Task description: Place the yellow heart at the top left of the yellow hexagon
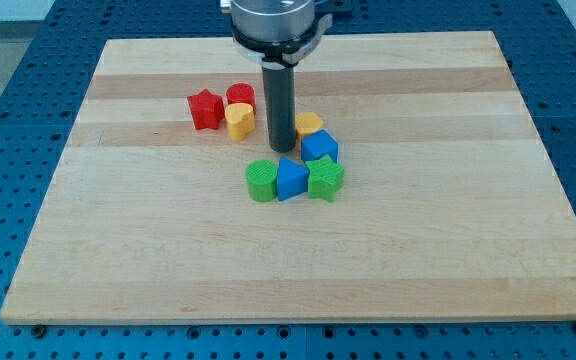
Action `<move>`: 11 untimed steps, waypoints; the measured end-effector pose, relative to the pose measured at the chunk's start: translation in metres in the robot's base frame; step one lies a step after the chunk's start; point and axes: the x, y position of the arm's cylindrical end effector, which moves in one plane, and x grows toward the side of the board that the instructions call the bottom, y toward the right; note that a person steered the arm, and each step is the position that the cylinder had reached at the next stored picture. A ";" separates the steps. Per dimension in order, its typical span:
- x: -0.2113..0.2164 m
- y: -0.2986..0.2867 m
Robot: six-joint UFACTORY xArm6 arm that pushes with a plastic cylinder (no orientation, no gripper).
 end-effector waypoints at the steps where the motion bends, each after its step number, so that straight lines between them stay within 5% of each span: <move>1: 0.000 -0.013; 4: 0.020 -0.118; 5: -0.023 -0.091; 9: -0.040 0.058; 11: -0.076 0.018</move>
